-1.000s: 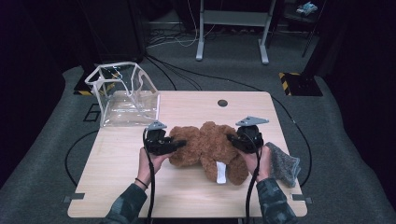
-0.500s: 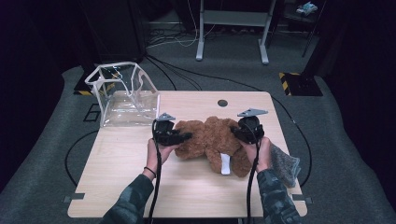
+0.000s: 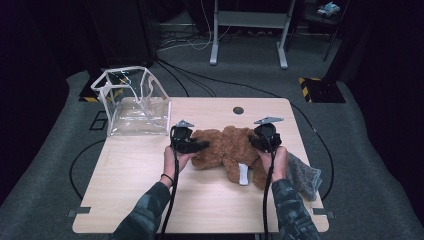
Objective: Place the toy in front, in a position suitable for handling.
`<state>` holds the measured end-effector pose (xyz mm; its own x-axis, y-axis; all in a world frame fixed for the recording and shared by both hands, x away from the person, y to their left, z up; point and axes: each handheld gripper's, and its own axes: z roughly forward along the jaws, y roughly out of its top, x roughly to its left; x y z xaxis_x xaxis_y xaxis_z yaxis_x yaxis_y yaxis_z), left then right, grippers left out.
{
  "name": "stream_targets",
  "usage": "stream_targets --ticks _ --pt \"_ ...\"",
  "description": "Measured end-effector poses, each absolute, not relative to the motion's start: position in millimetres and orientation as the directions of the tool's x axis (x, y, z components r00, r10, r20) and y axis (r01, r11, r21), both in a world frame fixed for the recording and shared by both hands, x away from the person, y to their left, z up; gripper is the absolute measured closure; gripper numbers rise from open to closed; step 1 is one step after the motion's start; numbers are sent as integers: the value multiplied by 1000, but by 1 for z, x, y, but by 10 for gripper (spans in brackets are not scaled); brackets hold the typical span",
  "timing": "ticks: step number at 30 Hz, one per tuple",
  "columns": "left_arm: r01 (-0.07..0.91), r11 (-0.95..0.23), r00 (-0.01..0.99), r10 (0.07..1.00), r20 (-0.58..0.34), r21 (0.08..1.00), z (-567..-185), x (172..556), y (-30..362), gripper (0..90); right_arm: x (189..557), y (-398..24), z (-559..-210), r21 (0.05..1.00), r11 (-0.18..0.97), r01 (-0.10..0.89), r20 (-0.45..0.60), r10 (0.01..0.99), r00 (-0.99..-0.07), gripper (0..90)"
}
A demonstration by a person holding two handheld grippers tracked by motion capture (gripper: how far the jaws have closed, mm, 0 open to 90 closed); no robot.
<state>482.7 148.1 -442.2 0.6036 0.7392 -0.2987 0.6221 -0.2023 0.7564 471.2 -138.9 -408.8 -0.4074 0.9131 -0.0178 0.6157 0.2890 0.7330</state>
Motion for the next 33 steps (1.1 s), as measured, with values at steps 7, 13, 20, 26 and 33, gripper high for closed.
stream_targets --ticks 7,13,20,26,33 --pt "600 -230 625 733 -270 766 -442 486 145 506 475 -146 -421 706 249 664 17 930 -367 699" --pt "592 -235 626 736 -256 771 -435 480 149 321 468 -156 -414 703 225 675 35 937 -349 416" --pt "571 -208 635 725 -266 794 -429 465 161 162 450 -175 -410 711 208 671 64 932 -357 192" --pt "565 -205 621 744 -248 799 -430 449 176 137 427 -196 -411 708 216 672 45 936 -348 145" --pt "575 -238 616 756 -223 783 -449 432 191 130 412 -230 -430 674 201 711 16 958 -286 144"
